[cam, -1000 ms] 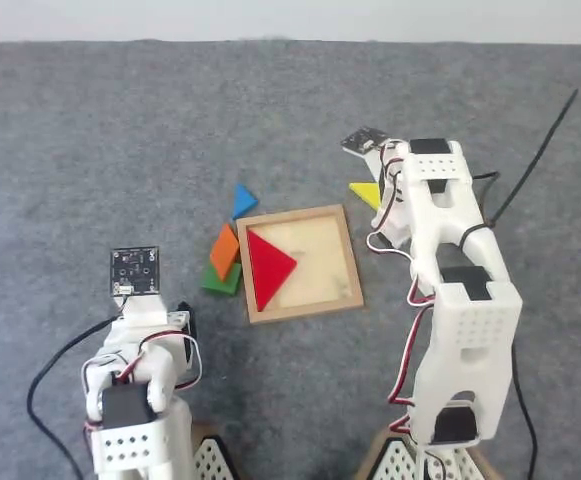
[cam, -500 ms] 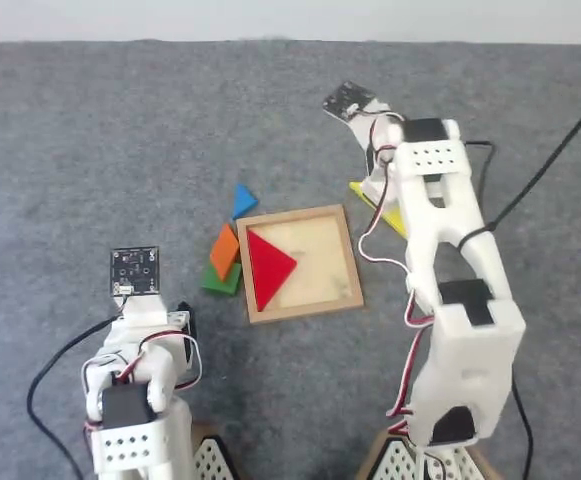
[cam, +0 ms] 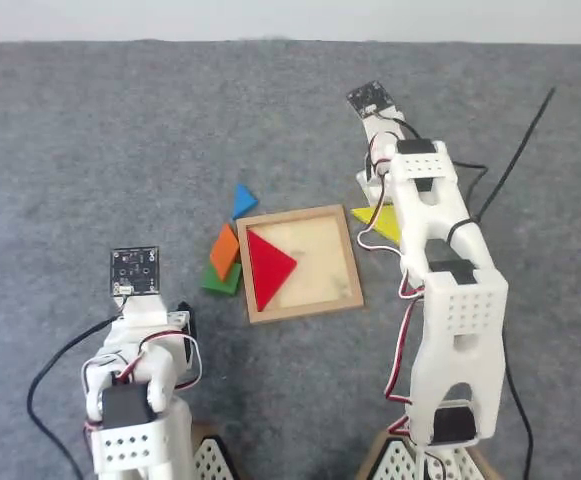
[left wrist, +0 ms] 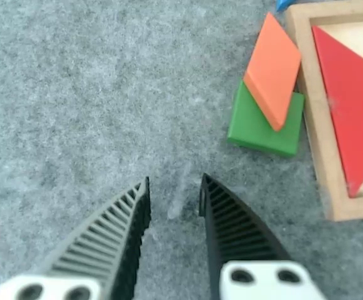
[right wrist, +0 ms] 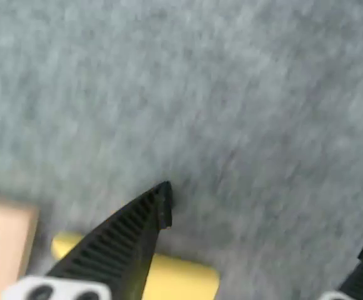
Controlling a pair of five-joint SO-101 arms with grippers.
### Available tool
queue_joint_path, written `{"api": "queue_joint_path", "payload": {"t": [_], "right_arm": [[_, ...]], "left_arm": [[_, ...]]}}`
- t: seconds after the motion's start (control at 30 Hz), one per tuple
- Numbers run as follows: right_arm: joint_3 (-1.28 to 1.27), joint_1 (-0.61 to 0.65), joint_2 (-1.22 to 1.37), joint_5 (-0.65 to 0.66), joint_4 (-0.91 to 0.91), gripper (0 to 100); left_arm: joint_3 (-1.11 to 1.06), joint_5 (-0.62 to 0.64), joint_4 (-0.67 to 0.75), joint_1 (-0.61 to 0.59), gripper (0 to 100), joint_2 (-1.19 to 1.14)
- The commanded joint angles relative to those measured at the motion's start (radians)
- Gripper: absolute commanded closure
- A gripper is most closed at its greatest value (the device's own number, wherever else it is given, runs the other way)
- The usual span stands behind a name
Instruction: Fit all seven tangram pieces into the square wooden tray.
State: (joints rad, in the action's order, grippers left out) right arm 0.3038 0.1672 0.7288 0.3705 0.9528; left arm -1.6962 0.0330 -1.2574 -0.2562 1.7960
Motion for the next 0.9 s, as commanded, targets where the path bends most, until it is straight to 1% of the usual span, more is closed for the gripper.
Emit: {"api": "queue_joint_path", "payload": {"t": [0.0, 0.1, 0.27, 0.43, 0.57, 0.63, 0.73, 0.8, 0.87], "right_arm": [[0.003, 0.007, -0.039, 0.069, 0.188, 54.4], [0.003, 0.007, -0.071, 0.075, 0.295, 54.3], [-0.014, 0.008, -0.124, 0.1, 0.421, 54.2], [-0.083, 0.018, -0.219, 0.133, 0.414, 54.1], [-0.089, 0.024, -0.407, 0.192, 0.46, 54.1], [-0.094, 0.036, -0.521, 0.284, 0.538, 54.2], [-0.166, 0.056, -0.651, 0.488, 0.657, 54.5], [-0.264, 0.065, -0.688, 0.615, 0.677, 54.5], [-0.359, 0.067, -0.691, 0.677, 0.653, 54.5]], "left_arm": [[0.013, 0.011, -0.005, -0.005, 87, 0.02], [0.013, 0.011, -0.005, -0.005, 87, 0.02], [0.013, 0.011, -0.005, -0.005, 87, 0.02], [0.013, 0.011, -0.005, -0.005, 87, 0.02], [0.013, 0.011, -0.005, -0.005, 87, 0.02], [0.013, 0.011, -0.005, -0.005, 87, 0.02], [0.013, 0.011, -0.005, -0.005, 87, 0.02], [0.013, 0.011, -0.005, -0.005, 87, 0.02], [0.013, 0.011, -0.005, -0.005, 87, 0.02]]}}
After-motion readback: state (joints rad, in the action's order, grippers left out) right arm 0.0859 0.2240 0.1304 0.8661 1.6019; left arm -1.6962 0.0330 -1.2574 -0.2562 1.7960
